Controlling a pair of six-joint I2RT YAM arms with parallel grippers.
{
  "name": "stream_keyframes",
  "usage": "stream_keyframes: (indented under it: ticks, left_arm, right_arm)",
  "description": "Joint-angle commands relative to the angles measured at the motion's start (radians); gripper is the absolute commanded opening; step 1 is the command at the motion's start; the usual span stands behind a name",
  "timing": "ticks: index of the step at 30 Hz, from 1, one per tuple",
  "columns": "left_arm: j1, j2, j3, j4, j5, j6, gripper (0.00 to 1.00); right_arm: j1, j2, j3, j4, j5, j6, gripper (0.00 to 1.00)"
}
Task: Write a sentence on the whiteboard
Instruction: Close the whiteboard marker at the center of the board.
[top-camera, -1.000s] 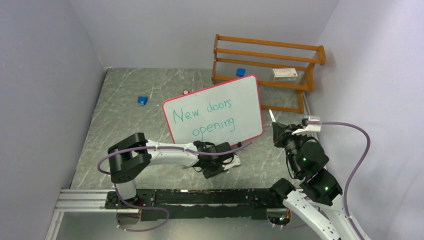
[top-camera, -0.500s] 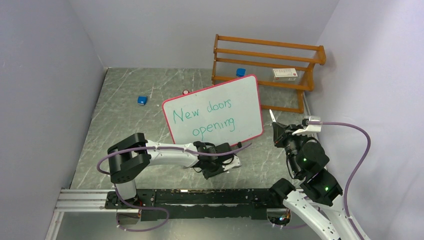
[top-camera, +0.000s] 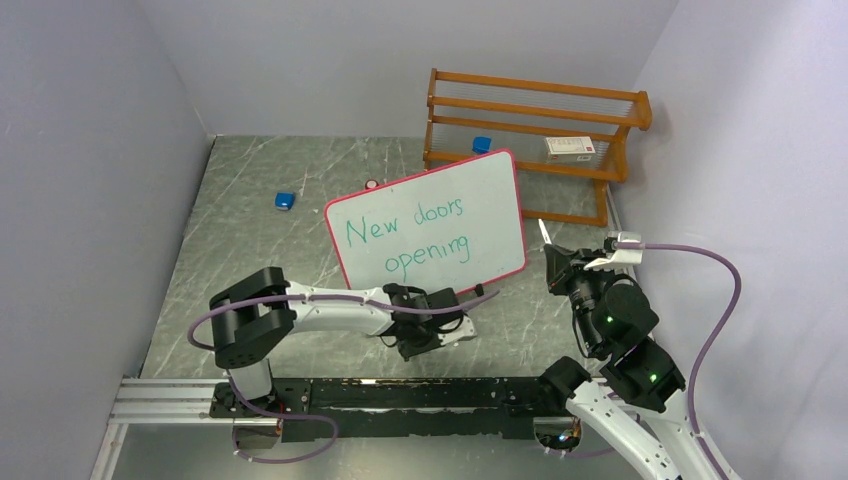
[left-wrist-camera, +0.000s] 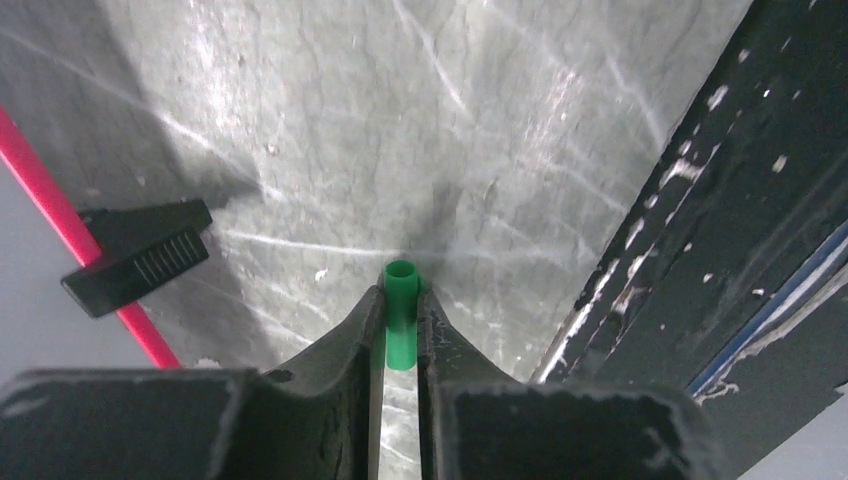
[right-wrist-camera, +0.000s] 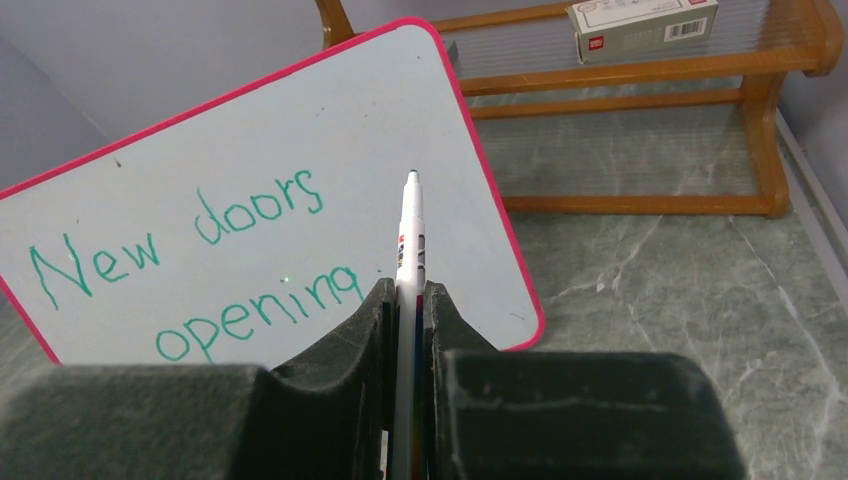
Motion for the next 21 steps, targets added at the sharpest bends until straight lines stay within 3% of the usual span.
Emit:
stream_keyframes:
  ticks: [1,10,21]
  left_arm:
    - [-0.004,-0.067,-0.015,-0.076,-0.051,0.021,0.05]
    - [-0.004,-0.246,0.055,-0.15,-0.213,0.089,0.05]
    - [-0.005,-0.487,0.145,-0.199,-0.34,0.326,0.05]
  right_arm:
    - [-0.006,0.001,-0.008,0.013,-0.011,-0.012,0.0]
    - [-0.006,0.025,0.003,0.022,-0.069,-0.019,0.0]
    - [-0.006,0.131,0.083,0.014,-0.286,-0.048,0.0]
